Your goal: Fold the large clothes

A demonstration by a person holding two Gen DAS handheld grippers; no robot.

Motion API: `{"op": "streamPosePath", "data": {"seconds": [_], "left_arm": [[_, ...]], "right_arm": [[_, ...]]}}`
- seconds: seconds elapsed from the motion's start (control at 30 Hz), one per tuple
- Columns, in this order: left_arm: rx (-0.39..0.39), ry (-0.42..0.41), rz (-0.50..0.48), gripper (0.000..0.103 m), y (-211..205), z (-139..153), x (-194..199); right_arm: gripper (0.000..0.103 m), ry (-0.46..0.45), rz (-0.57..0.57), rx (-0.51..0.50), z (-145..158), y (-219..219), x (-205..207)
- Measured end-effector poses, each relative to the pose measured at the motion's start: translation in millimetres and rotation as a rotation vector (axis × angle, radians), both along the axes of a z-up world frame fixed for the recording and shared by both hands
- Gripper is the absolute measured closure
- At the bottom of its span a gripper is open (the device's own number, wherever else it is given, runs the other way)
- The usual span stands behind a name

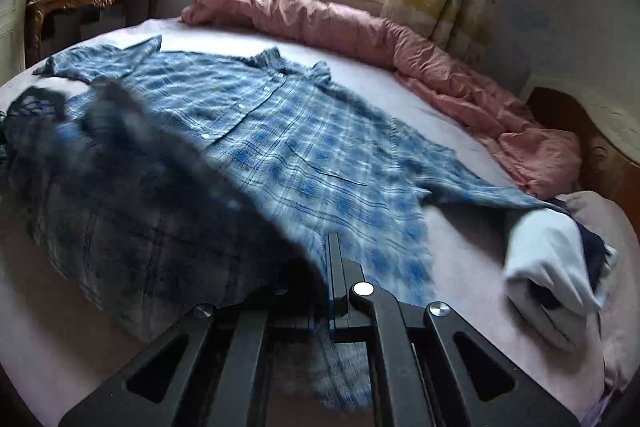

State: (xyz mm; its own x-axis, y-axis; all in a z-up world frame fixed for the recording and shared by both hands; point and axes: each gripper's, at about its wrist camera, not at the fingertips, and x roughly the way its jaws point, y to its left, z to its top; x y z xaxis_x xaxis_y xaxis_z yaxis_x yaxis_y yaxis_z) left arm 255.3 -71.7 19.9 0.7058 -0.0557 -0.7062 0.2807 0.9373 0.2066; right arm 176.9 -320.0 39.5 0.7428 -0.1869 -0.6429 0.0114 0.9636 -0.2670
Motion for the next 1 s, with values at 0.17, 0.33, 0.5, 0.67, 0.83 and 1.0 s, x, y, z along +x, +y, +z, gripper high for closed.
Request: {"op": "streamPosePath", "data": {"seconds": [0.17, 0.33, 0.5, 0.67, 0.83, 1.0], "left_arm": [[0.01, 0.013, -0.027, 0.101, -7.3, -22.4, 6.4], [-0.041, -0.137, -0.028, 0.02, -0.2, 1.1, -18.7], [-0.054, -0.218, -0.034, 0.02, 2.0, 13.3, -52.1], [-0.035, -0.309, 0.052, 0.019, 9.3, 19.9, -67.3], [-0.116, -0.263, 0.158, 0.018, 40.7, 21.7, -67.5], [-0.188, -0.218, 0.145, 0.018, 53.1, 16.6, -84.1]], "right_arm": [[0.098, 0.104, 0.008, 0.06, -36.3, -7.4, 17.5], [0.098, 0.074, -0.004, 0.132, -33.8, -21.5, 7.1], [0.038, 0.007, -0.033, 0.133, -21.4, -28.2, -12.3], [0.026, -0.113, -0.13, 0.072, -3.6, -41.2, -29.6], [0.026, -0.141, -0.142, 0.165, 5.8, -64.8, -42.9], [0.026, -0.052, 0.062, 0.241, 0.5, -44.3, -61.5]]}}
